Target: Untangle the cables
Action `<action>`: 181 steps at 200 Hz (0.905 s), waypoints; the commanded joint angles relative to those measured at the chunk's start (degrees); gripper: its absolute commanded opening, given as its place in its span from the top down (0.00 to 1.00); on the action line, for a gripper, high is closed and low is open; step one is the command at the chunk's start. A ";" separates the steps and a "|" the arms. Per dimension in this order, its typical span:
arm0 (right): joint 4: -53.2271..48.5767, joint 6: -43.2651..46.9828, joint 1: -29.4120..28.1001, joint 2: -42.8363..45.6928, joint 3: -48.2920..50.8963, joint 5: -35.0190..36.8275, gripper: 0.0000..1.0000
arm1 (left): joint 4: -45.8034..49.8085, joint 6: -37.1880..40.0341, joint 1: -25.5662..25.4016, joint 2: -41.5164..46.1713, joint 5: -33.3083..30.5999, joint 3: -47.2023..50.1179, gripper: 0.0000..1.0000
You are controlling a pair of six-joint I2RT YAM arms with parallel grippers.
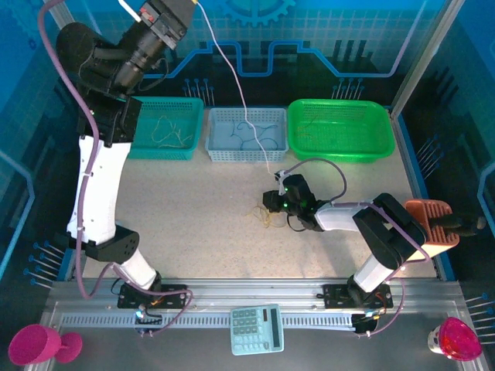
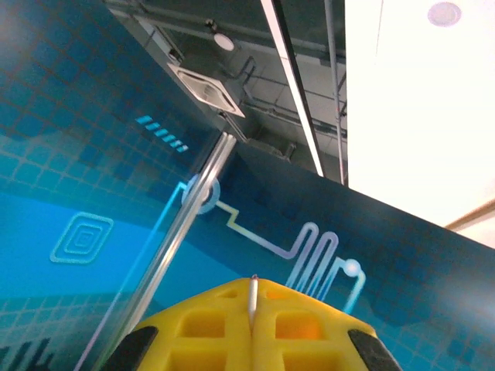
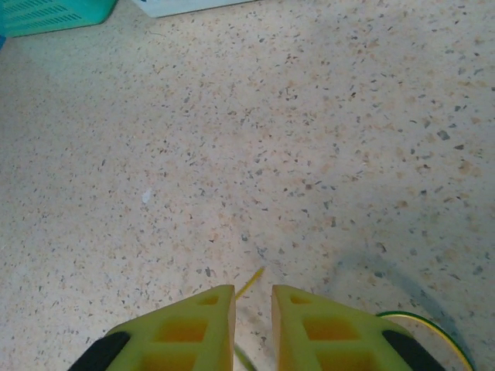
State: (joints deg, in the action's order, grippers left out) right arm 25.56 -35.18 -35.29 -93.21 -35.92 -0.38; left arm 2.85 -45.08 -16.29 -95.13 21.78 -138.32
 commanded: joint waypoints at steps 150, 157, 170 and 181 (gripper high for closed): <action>-4.80 -0.42 0.89 5.92 5.55 5.03 0.49 | -1.32 -0.67 13.91 -1.58 -11.52 -3.49 1.00; -4.98 -0.47 0.92 6.12 5.77 5.21 0.49 | -1.67 -1.00 14.43 -1.76 -11.46 -3.67 1.00; -5.32 -0.50 0.92 6.51 5.96 5.43 0.48 | -1.95 -1.32 15.14 -2.08 -11.78 -3.88 1.00; -5.67 -0.44 0.93 6.81 6.19 5.65 0.48 | -2.07 -1.45 15.75 -2.63 -12.03 -4.36 1.00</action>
State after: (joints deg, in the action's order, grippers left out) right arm 21.45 -35.66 -34.76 -88.23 -30.68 3.55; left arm 3.36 -45.17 -1.93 -96.73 11.49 -140.44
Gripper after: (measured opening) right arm 0.515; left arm 0.052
